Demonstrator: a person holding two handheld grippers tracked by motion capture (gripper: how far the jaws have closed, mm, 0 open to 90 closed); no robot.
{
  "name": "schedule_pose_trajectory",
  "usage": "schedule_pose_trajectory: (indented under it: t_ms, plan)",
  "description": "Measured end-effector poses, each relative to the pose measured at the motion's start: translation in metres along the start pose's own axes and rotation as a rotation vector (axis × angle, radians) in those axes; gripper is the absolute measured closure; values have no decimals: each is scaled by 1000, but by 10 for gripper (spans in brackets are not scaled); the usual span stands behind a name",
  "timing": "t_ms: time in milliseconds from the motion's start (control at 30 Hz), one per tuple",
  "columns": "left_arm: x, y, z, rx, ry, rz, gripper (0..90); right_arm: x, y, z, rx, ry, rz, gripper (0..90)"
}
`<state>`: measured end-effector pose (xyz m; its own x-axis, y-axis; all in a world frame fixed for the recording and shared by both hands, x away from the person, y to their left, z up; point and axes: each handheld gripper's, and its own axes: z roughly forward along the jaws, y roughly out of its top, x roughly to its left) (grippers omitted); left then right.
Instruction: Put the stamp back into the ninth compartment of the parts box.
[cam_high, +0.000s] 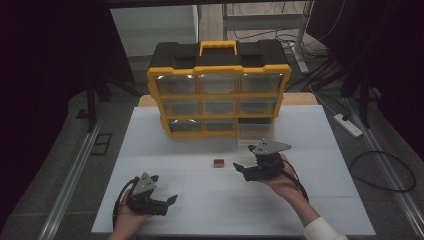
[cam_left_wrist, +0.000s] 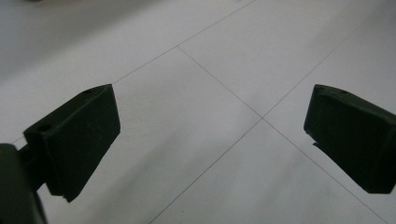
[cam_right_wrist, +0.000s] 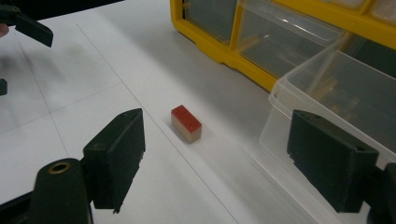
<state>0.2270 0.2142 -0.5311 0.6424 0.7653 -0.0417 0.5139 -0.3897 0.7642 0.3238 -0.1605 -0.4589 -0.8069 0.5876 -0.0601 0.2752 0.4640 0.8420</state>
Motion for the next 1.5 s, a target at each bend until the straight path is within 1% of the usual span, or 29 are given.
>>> schedule_pose_trajectory:
  t_ms: [167,300,667,767,833,900,1267,1500]
  plan:
    - [0,0,0,0,-1,1,38,2,6,5,-2,18,-6,196]
    - [0,0,0,-1,-1,-1,38,3,8,7,-3,22,-6,196]
    - [0,0,-1,-3,-3,1,39,7,13,20,15,42,-18,196]
    - [0,0,-1,-3,-3,1,39,8,14,23,16,58,-13,196]
    - [0,0,-1,-3,-3,1,39,9,15,23,15,59,-13,196]
    - [0,0,-1,-3,-4,2,39,10,17,24,7,73,-16,196]
    - [-1,0,-1,-2,-8,5,40,12,18,33,20,84,-26,196]
    - [-1,0,-1,-2,-8,6,42,14,22,39,19,101,-36,200]
